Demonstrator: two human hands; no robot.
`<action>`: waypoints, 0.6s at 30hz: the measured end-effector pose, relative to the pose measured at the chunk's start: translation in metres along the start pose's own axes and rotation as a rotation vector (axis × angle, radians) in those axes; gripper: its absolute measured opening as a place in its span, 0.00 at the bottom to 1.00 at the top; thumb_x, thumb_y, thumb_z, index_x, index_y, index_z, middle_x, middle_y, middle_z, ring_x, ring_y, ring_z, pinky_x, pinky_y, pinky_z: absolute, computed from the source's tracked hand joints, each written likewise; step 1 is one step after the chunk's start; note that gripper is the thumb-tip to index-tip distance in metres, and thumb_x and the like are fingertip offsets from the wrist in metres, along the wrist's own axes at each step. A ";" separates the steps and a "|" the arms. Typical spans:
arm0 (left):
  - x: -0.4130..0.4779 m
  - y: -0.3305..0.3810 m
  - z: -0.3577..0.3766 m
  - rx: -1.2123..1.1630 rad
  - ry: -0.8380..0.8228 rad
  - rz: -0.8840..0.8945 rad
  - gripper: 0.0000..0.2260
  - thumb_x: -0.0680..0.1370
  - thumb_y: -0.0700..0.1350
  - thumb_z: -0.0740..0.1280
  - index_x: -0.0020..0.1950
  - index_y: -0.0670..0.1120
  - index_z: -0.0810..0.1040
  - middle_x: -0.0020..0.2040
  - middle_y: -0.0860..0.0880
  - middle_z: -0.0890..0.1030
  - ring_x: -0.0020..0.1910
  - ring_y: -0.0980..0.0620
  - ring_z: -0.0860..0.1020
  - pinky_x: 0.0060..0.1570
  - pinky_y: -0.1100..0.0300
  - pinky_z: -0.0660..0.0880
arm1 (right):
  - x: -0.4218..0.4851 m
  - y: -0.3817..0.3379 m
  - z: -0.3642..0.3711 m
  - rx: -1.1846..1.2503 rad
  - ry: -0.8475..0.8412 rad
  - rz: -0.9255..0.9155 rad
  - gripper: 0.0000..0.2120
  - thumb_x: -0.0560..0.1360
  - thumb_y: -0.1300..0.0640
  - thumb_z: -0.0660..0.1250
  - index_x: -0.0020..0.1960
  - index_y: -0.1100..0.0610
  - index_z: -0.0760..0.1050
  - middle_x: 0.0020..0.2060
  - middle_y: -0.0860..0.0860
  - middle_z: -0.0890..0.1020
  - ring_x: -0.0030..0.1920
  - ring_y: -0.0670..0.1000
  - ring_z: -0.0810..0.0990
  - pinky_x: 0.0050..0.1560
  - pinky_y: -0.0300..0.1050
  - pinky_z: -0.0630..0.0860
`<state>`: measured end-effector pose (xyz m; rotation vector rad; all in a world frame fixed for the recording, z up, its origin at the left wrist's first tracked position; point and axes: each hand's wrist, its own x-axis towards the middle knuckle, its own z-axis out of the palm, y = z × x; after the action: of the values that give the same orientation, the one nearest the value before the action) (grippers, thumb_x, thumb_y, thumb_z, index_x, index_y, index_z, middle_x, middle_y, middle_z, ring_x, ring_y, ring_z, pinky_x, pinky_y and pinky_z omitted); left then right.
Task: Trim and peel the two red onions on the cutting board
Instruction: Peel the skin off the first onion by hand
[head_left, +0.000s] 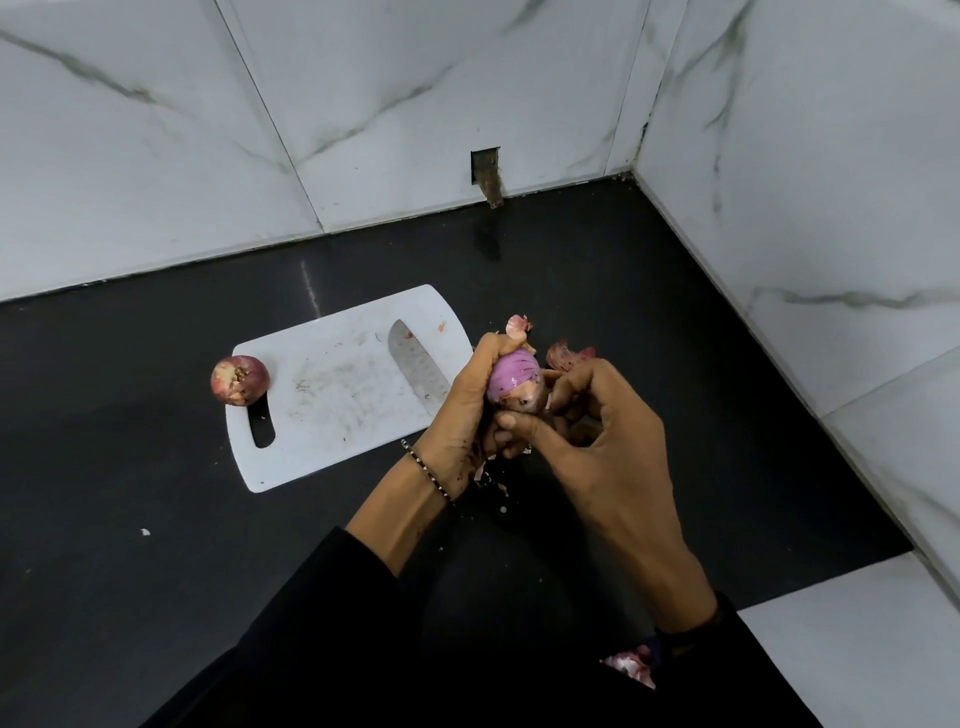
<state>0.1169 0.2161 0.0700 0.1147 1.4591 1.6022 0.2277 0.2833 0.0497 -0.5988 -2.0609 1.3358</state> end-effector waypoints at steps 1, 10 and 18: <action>0.000 0.000 -0.001 0.001 0.015 -0.005 0.24 0.78 0.61 0.63 0.27 0.50 0.81 0.30 0.49 0.77 0.35 0.49 0.70 0.37 0.59 0.67 | 0.000 0.000 -0.002 0.004 0.002 0.028 0.16 0.68 0.52 0.80 0.45 0.50 0.73 0.41 0.48 0.80 0.40 0.51 0.81 0.39 0.53 0.81; -0.004 0.000 0.001 0.015 0.031 0.042 0.23 0.79 0.57 0.63 0.25 0.54 0.80 0.28 0.52 0.77 0.36 0.49 0.70 0.38 0.59 0.67 | -0.001 -0.003 -0.002 -0.002 -0.020 0.000 0.17 0.69 0.55 0.80 0.52 0.49 0.75 0.42 0.43 0.79 0.39 0.49 0.80 0.39 0.42 0.79; -0.003 -0.001 -0.001 0.067 0.011 0.052 0.24 0.79 0.58 0.63 0.25 0.52 0.78 0.26 0.51 0.72 0.25 0.55 0.66 0.29 0.64 0.62 | -0.002 -0.004 -0.003 -0.027 -0.034 -0.046 0.13 0.70 0.57 0.79 0.49 0.51 0.77 0.43 0.43 0.80 0.41 0.48 0.80 0.39 0.35 0.76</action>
<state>0.1186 0.2137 0.0706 0.1840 1.5296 1.5986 0.2309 0.2824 0.0538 -0.5408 -2.1100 1.3019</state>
